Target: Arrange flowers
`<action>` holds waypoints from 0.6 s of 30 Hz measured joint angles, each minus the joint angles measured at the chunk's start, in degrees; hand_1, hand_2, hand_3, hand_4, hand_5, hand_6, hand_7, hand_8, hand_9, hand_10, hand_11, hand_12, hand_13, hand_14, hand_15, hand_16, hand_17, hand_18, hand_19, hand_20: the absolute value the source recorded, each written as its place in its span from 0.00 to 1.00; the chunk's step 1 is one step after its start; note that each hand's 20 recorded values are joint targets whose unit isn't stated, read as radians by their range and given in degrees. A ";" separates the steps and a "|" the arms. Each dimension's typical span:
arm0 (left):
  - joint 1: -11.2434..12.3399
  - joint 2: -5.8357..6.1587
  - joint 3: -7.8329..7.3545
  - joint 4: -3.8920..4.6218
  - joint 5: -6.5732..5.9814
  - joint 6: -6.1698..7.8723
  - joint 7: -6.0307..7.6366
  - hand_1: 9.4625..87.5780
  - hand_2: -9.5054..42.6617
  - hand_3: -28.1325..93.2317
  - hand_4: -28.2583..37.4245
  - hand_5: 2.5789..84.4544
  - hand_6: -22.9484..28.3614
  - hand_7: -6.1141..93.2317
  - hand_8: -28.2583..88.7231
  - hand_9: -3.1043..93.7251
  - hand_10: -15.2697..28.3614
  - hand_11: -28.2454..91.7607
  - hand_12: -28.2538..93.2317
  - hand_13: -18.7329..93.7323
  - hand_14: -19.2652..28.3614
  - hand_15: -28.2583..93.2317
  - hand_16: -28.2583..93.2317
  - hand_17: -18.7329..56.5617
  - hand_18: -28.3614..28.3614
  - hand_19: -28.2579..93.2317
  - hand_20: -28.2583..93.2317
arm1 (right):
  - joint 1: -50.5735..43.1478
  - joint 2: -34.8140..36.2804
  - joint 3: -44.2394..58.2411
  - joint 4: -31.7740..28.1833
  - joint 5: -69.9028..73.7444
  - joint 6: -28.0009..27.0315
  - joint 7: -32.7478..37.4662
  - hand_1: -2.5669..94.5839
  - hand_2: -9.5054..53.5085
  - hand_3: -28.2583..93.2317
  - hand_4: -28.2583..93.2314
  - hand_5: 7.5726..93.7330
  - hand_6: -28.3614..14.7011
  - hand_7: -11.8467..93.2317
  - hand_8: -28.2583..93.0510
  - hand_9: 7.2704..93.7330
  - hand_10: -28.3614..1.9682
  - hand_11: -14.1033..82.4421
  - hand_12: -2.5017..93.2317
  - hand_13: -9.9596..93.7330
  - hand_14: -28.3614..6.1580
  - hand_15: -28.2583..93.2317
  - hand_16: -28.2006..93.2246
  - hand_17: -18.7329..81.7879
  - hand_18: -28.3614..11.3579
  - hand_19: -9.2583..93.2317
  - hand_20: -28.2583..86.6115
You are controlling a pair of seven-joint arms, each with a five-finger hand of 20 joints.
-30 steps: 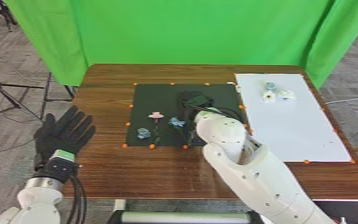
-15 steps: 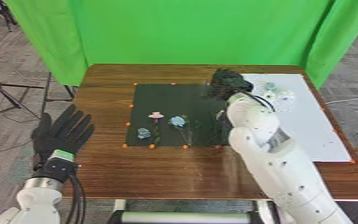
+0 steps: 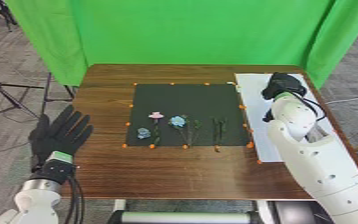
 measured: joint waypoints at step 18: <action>-0.11 -0.10 0.74 -0.14 -0.13 0.53 0.77 0.21 0.45 0.82 0.00 0.42 0.57 0.23 0.15 0.35 0.64 0.40 0.31 0.35 0.68 0.51 0.17 0.18 0.73 0.51 0.30 | 3.11 -1.31 -2.07 4.67 1.07 -8.18 -1.43 0.60 0.00 0.85 0.00 0.48 0.49 0.22 0.14 0.44 0.46 0.24 0.13 0.74 0.59 0.74 0.49 0.54 0.13 0.97 0.56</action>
